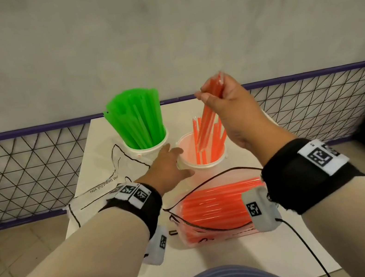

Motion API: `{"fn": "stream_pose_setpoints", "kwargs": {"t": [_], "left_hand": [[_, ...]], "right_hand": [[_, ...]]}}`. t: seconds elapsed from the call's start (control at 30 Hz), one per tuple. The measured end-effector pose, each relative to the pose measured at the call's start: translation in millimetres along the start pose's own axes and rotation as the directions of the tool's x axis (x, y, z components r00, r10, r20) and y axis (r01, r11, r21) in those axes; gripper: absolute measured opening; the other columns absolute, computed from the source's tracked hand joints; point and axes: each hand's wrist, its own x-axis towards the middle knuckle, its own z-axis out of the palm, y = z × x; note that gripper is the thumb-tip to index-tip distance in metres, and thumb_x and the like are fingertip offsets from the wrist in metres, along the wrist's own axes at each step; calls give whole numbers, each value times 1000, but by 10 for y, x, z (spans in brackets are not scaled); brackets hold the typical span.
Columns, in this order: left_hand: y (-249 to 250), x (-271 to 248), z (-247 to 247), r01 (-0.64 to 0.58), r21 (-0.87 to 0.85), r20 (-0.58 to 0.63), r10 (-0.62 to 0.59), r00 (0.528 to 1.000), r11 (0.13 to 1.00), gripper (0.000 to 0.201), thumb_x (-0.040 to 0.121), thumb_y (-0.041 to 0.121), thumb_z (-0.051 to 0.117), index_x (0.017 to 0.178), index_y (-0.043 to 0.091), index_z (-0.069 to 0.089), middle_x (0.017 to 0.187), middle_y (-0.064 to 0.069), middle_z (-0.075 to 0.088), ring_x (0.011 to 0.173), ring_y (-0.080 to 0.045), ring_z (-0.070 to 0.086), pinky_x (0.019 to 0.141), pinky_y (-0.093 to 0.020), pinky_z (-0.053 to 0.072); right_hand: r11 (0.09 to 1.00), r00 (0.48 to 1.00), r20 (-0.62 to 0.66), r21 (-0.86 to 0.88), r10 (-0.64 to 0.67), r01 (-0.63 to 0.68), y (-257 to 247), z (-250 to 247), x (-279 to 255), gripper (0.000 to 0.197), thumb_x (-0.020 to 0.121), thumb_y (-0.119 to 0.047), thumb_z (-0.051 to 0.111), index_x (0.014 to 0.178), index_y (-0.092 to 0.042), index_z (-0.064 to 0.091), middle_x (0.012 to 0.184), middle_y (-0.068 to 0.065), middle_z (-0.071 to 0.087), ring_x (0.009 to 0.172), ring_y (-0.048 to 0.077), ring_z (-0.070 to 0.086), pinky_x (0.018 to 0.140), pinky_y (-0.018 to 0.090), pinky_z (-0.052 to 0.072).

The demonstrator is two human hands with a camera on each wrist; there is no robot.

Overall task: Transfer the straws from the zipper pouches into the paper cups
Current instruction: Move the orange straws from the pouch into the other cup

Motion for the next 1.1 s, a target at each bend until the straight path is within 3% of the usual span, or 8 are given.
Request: {"fn": "stream_pose_setpoints", "kwargs": {"t": [0.13, 0.23, 0.37, 0.47, 0.7, 0.83, 0.97, 1.1], "left_hand": [[62, -8, 114, 17, 32, -16, -17, 1000, 999, 44, 77, 47, 76, 106, 20, 57, 160, -13, 14, 139, -31, 35, 110, -40, 33], [143, -90, 196, 41, -48, -63, -44, 997, 998, 47, 72, 47, 80, 92, 11, 58, 153, -14, 23, 122, -28, 46, 88, -31, 36], [158, -107, 321, 39, -69, -217, -54, 975, 997, 57, 59, 57, 83, 80, 16, 50, 116, -5, 45, 106, -24, 49, 81, -31, 40], [136, -102, 385, 46, -76, -269, -65, 961, 996, 77, 55, 60, 84, 106, 16, 48, 108, 0, 45, 104, -21, 46, 86, -31, 43], [123, -100, 389, 130, -298, -180, -189, 965, 946, 129, 48, 66, 83, 147, 16, 19, 143, -7, 36, 133, -27, 38, 107, -47, 40], [120, -45, 347, 161, -284, -85, -192, 978, 945, 146, 48, 72, 80, 154, 19, -6, 157, -7, 17, 145, -26, 20, 116, -48, 29], [80, 14, 284, 140, -297, -47, -161, 986, 944, 142, 41, 73, 76, 153, 33, -2, 154, -2, 23, 141, -25, 23, 113, -49, 32], [85, 44, 210, 92, -383, 3, -99, 995, 919, 126, 56, 47, 88, 151, 35, 7, 152, 4, 23, 140, -19, 25, 114, -44, 30]], "right_hand": [[997, 996, -23, -17, 81, -81, 299, 99, -27, 9, 94, -21, 61, 98, -28, 60, 98, -5, 66, 93, 12, 62, 84, 29, 48], [986, 990, -22, -94, 137, -139, 497, 191, -38, 11, 97, -22, 57, 108, -23, 57, 101, -6, 64, 92, 9, 60, 76, 21, 45], [885, 962, 89, -420, 258, -199, 747, 333, -23, 34, 100, -37, 48, 129, -19, 50, 106, -3, 60, 99, 18, 57, 84, 32, 44], [773, 946, 153, -621, 285, -132, 898, 424, -17, 41, 99, -41, 48, 131, -16, 51, 115, 3, 63, 106, 23, 59, 86, 33, 43], [659, 955, 86, -741, 284, -129, 1082, 467, 3, 44, 90, -33, 64, 125, -11, 50, 120, 8, 58, 105, 26, 60, 77, 30, 42], [699, 999, 26, -714, -38, 45, 944, 304, -170, 52, 84, -36, 72, 126, -15, 51, 115, 2, 56, 103, 19, 57, 85, 31, 47], [672, 907, -105, -707, -407, 220, 851, -130, -478, 61, 79, -31, 78, 127, -6, 48, 121, 7, 53, 114, 20, 46, 100, 32, 38], [639, 987, 28, -764, 161, -83, 1042, -675, -522, 95, 79, -23, 69, 153, -22, 9, 157, 3, 19, 147, 22, 12, 119, 46, 18]]}}
